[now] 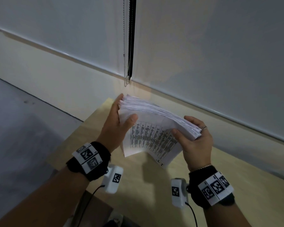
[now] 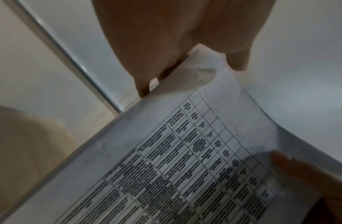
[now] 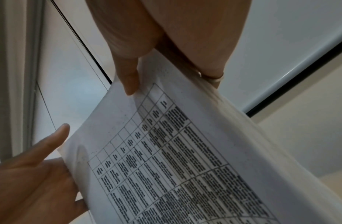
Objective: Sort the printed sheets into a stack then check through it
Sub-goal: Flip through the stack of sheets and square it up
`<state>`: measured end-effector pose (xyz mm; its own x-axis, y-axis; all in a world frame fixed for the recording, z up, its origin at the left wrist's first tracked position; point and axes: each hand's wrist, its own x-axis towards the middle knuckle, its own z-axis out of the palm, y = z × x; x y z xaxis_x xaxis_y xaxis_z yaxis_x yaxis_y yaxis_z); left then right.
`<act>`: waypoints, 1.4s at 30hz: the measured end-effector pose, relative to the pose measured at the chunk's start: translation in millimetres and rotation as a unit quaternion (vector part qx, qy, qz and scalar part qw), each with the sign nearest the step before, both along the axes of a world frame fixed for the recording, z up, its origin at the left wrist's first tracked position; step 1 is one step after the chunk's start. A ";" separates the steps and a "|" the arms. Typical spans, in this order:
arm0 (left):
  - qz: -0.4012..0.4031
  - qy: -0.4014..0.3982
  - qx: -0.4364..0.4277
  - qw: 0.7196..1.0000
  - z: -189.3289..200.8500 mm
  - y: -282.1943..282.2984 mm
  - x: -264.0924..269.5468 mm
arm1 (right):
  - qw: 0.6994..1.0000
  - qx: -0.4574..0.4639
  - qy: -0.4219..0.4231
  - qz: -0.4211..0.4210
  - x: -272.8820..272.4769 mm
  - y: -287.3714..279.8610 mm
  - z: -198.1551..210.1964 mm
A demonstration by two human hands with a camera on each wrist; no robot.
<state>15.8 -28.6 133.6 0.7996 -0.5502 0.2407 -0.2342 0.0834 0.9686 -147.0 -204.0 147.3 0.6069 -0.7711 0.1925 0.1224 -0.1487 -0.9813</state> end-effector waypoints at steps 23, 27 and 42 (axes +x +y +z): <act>-0.021 -0.040 0.018 0.999 -11.2 -5.6 5.8 | 0.999 -0.036 0.002 0.014 -7.3 -10.9 -1.6; -0.034 -0.017 -0.005 0.999 -17.1 -8.6 -2.8 | 0.998 -0.020 -0.040 -0.042 -3.5 -5.6 -2.2; 0.181 -0.275 0.158 0.931 44.4 -18.2 -2.3 | 0.963 -0.263 0.049 -0.016 7.7 -14.4 1.0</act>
